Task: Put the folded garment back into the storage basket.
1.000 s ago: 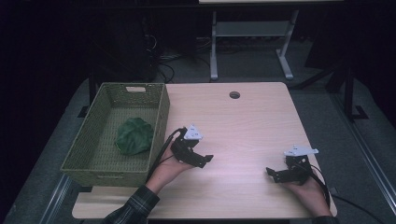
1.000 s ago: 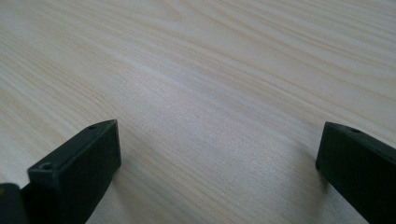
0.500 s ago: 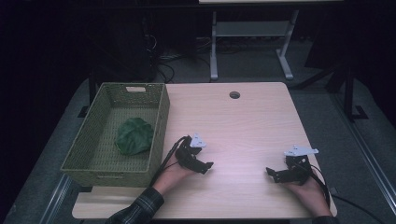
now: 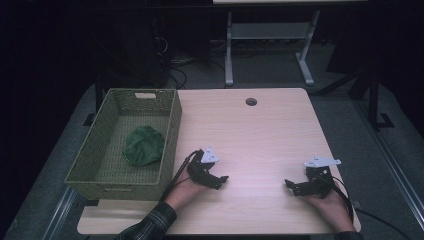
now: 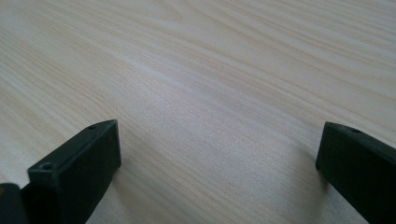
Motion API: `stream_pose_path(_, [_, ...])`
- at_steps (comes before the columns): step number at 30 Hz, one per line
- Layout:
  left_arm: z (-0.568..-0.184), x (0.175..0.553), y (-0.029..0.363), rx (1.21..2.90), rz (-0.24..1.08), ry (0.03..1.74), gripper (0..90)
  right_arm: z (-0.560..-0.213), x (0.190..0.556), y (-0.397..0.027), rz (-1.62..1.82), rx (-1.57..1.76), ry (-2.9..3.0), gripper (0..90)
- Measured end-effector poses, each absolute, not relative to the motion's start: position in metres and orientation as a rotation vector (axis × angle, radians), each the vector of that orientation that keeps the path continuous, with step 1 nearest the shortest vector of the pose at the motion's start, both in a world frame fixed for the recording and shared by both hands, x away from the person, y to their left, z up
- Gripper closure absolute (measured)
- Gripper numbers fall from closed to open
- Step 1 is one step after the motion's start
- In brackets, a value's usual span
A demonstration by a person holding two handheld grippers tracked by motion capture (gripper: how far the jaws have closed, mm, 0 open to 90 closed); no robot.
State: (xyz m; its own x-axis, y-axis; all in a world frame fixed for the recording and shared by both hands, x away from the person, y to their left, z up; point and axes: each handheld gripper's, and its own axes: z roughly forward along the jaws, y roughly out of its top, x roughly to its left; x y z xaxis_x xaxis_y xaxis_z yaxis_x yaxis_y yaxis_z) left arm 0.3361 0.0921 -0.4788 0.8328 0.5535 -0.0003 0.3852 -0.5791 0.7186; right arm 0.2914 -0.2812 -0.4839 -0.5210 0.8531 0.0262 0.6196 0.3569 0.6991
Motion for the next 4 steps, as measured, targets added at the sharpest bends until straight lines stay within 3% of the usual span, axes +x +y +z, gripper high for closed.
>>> stream_pose_path(4, [-0.4788, 0.3357, 0.0922, 2.256, 0.290, 0.686, 12.5, -0.4839, 0.2914, -0.2812, 0.950, 1.296, 2.282, 0.0])
